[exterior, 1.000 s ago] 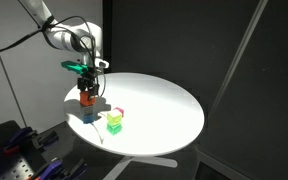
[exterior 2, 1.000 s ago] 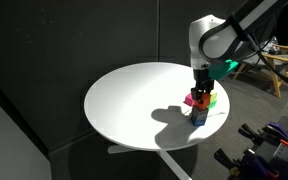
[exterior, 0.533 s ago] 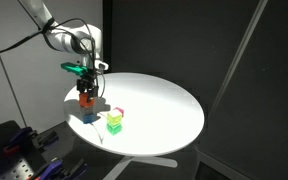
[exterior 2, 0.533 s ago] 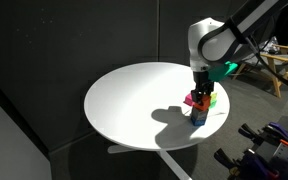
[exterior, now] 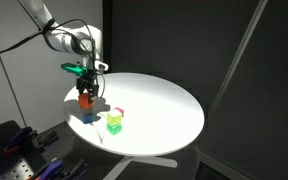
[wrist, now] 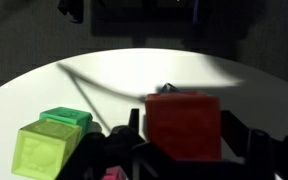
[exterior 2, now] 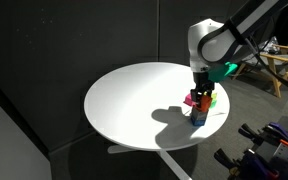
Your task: Pick up the orange block from the light green block and move it on the gray block top
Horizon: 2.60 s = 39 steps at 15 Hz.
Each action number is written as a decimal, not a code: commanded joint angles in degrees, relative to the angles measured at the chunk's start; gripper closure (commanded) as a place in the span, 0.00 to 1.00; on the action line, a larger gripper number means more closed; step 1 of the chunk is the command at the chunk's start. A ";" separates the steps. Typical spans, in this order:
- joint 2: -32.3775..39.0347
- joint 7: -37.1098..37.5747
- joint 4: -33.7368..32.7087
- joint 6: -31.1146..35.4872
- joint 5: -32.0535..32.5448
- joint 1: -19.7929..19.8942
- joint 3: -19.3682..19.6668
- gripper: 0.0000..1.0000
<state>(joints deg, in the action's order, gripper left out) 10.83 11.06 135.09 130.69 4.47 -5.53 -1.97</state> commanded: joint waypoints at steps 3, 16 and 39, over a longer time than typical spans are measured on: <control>-1.78 -0.17 0.15 -1.97 0.17 0.15 -0.18 0.00; -11.35 -2.64 1.03 -10.67 -1.81 1.15 -0.21 0.00; -39.01 -9.07 0.99 -31.78 -4.68 6.94 4.21 0.00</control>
<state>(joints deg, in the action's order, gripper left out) -24.53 3.27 136.63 103.77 -0.87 0.12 1.73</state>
